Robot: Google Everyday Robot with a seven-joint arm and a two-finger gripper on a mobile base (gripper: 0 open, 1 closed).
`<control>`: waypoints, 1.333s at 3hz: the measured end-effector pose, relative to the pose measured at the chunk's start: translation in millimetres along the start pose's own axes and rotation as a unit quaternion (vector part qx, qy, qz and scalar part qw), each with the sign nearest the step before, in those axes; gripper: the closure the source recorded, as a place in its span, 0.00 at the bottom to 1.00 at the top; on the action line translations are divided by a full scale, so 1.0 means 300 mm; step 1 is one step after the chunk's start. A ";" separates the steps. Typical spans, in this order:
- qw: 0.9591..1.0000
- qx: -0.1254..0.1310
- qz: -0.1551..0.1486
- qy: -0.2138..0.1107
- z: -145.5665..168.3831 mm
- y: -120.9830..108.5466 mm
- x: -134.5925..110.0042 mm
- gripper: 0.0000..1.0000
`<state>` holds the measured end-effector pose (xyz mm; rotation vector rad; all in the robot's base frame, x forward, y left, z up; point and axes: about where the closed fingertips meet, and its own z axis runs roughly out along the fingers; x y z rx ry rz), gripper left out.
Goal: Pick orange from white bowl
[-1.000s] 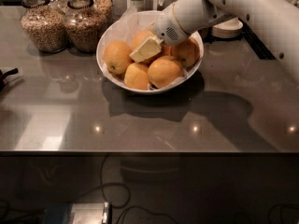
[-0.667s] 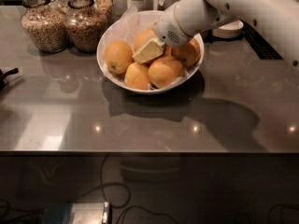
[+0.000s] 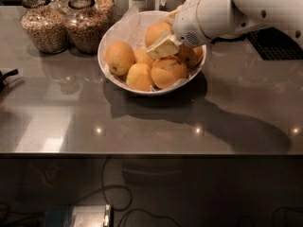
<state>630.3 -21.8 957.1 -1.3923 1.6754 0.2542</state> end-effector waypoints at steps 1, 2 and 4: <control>1.000 -0.001 0.000 -0.001 0.004 0.005 -0.005 1.00; 1.000 -0.007 -0.002 -0.013 -0.019 0.010 -0.026 1.00; 0.989 -0.003 -0.090 -0.118 -0.462 0.104 -0.278 1.00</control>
Offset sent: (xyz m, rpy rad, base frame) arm -0.1421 -0.0867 0.1719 0.3273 -0.2554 0.3790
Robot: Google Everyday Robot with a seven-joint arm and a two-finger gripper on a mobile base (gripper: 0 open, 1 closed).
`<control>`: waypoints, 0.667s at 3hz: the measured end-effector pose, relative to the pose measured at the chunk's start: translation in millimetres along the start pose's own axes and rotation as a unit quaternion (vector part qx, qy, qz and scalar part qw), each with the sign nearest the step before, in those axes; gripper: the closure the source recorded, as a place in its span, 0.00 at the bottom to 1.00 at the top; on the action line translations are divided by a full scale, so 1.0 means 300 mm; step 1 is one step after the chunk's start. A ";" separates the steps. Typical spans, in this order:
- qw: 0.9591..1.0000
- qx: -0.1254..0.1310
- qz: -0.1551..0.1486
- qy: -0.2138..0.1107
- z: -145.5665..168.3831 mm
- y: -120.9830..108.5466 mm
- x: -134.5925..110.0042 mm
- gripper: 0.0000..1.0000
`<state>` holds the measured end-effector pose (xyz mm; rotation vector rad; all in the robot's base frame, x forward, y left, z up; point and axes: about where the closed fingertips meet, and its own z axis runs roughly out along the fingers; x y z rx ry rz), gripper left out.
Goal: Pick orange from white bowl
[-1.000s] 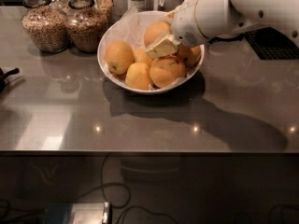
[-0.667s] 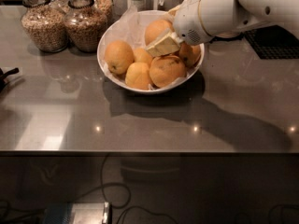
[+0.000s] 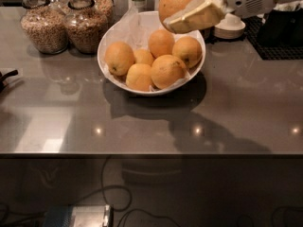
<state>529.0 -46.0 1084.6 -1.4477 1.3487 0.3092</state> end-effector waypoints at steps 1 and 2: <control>0.996 0.004 -0.083 -0.024 -0.203 0.078 -0.221 1.00; 0.990 -0.002 -0.127 -0.055 -0.316 0.164 -0.309 1.00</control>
Offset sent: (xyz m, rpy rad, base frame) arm -0.1653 -0.0345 0.0970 -0.0022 -0.3141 0.2441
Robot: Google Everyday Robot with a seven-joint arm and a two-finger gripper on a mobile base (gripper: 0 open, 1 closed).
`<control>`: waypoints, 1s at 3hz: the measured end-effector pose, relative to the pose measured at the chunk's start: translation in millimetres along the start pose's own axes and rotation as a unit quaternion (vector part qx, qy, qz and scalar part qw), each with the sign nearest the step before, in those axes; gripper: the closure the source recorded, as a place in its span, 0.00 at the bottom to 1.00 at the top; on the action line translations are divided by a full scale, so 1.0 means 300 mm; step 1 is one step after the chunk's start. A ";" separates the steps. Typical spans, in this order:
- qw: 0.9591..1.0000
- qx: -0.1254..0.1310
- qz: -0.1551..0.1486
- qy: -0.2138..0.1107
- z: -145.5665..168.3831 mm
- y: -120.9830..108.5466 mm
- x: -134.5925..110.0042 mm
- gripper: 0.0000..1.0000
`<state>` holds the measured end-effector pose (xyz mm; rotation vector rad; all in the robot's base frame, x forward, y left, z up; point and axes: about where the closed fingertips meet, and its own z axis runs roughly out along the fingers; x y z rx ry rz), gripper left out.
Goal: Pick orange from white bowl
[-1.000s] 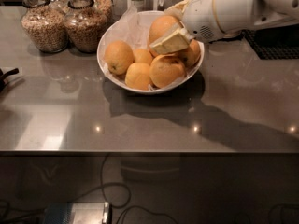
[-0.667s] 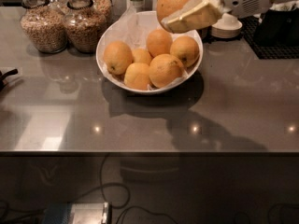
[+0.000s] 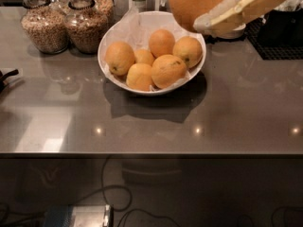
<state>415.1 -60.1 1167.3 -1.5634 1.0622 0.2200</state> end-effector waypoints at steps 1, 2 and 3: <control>0.998 -0.017 0.002 -0.064 0.033 0.080 0.037 1.00; 0.992 -0.037 0.050 -0.106 0.162 0.165 0.162 1.00; 0.988 -0.048 0.087 -0.120 0.243 0.199 0.251 1.00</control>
Offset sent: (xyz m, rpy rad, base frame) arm 0.0448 0.0349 -0.1561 0.2592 0.2424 0.2094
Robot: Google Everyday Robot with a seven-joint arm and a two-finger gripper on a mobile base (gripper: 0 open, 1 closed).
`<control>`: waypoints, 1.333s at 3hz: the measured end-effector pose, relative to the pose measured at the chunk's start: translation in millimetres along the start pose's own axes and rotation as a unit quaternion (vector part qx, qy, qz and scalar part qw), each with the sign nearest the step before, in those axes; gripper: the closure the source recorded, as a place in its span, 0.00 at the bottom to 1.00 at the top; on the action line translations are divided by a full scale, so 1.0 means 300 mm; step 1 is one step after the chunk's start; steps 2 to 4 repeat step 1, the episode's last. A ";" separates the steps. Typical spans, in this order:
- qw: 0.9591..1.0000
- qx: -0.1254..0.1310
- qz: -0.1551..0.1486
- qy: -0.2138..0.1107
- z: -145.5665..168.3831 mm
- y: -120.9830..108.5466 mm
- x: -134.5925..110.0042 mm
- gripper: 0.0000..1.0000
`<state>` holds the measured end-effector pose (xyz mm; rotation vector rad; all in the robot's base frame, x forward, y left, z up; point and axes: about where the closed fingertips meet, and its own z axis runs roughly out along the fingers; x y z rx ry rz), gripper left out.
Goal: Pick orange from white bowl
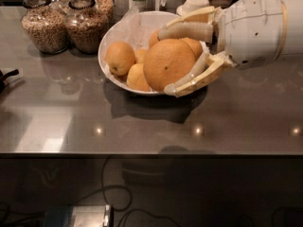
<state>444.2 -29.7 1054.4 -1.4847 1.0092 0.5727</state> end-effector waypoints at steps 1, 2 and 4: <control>1.000 0.000 0.001 -0.001 0.001 0.001 0.003 1.00; 1.000 0.000 0.001 -0.001 0.001 0.001 0.003 1.00; 1.000 0.000 0.001 -0.001 0.001 0.001 0.003 1.00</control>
Offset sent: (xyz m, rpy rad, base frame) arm 0.0000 0.0000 0.0000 0.0000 0.0000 0.0000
